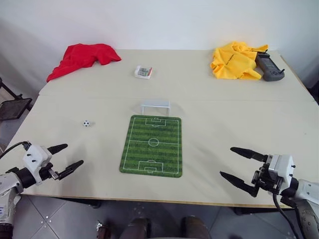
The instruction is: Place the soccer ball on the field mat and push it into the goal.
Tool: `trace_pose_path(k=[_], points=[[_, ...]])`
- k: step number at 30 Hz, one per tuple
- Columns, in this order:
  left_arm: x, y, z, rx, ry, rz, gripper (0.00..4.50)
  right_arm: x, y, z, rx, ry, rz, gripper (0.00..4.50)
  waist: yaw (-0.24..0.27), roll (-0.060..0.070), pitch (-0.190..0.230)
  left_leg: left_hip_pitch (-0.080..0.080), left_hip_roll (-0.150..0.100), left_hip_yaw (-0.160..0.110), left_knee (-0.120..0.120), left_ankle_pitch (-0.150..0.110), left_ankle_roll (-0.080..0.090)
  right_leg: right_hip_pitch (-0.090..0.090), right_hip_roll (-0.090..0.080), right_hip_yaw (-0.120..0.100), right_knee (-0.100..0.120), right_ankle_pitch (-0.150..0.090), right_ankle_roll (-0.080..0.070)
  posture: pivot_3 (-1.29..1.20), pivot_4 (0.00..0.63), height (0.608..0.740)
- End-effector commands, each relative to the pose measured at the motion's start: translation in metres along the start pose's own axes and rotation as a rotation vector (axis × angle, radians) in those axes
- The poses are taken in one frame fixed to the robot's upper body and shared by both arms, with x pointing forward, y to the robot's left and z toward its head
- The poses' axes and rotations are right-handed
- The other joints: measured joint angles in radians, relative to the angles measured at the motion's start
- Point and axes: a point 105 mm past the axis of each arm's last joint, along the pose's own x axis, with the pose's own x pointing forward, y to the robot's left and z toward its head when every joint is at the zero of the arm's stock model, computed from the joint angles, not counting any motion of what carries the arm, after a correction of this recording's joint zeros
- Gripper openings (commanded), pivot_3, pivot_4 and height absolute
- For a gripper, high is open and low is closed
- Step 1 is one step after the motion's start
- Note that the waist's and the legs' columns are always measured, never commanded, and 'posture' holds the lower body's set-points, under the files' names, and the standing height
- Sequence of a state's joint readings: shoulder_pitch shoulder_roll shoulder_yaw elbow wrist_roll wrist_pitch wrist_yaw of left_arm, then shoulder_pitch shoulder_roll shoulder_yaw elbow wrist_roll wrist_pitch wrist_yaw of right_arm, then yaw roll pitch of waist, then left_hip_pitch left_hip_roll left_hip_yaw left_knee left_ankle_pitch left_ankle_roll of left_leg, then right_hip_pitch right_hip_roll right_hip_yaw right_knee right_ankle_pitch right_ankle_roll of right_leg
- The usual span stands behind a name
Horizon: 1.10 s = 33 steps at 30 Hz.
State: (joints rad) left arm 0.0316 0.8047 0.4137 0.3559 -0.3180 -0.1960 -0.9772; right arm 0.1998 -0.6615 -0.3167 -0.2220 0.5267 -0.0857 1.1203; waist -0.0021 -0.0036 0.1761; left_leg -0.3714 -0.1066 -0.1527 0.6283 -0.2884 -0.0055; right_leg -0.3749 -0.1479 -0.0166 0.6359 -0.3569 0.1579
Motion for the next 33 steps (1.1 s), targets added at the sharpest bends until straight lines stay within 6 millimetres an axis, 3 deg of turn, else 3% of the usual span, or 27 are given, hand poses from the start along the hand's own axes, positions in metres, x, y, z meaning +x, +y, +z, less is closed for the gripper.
trace_pose_path(k=[1, 4, 7, 13, 17, 23, 29, 33], points=[[-0.006, 0.003, 0.003, 0.028, -0.015, 0.048, 4.48, 0.003, -0.002, 0.005, -0.041, -0.033, 0.010, 4.50, 0.000, 0.000, 0.000, 0.000, 0.000, 0.000, 0.000, 0.000, 0.000, 0.000, 0.000, 0.000, 0.000, 0.000, 0.000, 0.00, 0.150, 0.740], [-0.013, 0.015, 0.001, -0.025, -0.041, 0.155, 4.48, 0.009, -0.002, 0.007, -0.044, -0.080, 0.012, 4.50, 0.002, 0.000, 0.000, 0.000, 0.000, 0.000, 0.001, 0.000, 0.000, 0.000, 0.000, 0.000, 0.000, 0.000, 0.000, 0.00, 0.150, 0.740], [-0.030, 0.026, -0.003, -0.096, -0.090, 0.281, 4.48, 0.017, -0.005, 0.023, -0.008, -0.231, -0.039, 4.50, -0.001, -0.001, 0.000, 0.000, 0.001, 0.000, 0.001, 0.000, -0.001, 0.000, 0.001, 0.000, 0.000, 0.000, 0.000, 0.00, 0.150, 0.740], [-0.072, 0.039, -0.036, -0.390, -0.177, 0.648, 4.48, 0.035, -0.008, 0.041, -0.016, -0.353, -0.079, 4.50, 0.000, -0.002, 0.000, 0.000, 0.001, 0.001, 0.001, -0.001, 0.000, 0.000, 0.000, 0.001, 0.000, 0.000, 0.000, 0.00, 0.150, 0.740], [-0.085, 0.038, -0.052, -0.480, -0.193, 0.816, 4.48, 0.044, -0.007, 0.052, -0.036, -0.417, -0.083, 4.50, 0.002, -0.003, -0.001, 0.000, 0.001, 0.000, 0.001, -0.001, 0.000, 0.000, 0.001, 0.001, 0.001, 0.000, 0.000, 0.00, 0.150, 0.740], [-0.053, 0.040, -0.035, -0.478, -0.251, 0.776, 4.48, 0.049, -0.001, 0.053, -0.063, -0.406, -0.035, 4.50, 0.021, -0.006, -0.003, 0.000, 0.000, 0.000, 0.002, -0.001, 0.000, 0.000, 0.000, 0.001, 0.000, 0.000, 0.001, 0.00, 0.150, 0.740], [0.016, 0.073, 0.035, -0.424, -0.322, 0.665, 4.48, 0.045, -0.002, 0.050, -0.046, -0.381, -0.051, 4.50, 0.028, -0.007, -0.003, 0.000, -0.001, 0.000, 0.004, -0.001, 0.000, 0.001, 0.000, 0.001, 0.001, 0.001, 0.001, 0.00, 0.150, 0.740], [0.060, 0.079, 0.054, -0.375, -0.234, 0.563, 4.48, 0.046, 0.000, 0.047, -0.025, -0.371, -0.060, 4.50, 0.016, -0.007, -0.003, 0.000, -0.001, 0.001, 0.003, -0.001, 0.000, -0.001, 0.000, 0.002, 0.002, 0.001, 0.001, 0.00, 0.150, 0.740]])
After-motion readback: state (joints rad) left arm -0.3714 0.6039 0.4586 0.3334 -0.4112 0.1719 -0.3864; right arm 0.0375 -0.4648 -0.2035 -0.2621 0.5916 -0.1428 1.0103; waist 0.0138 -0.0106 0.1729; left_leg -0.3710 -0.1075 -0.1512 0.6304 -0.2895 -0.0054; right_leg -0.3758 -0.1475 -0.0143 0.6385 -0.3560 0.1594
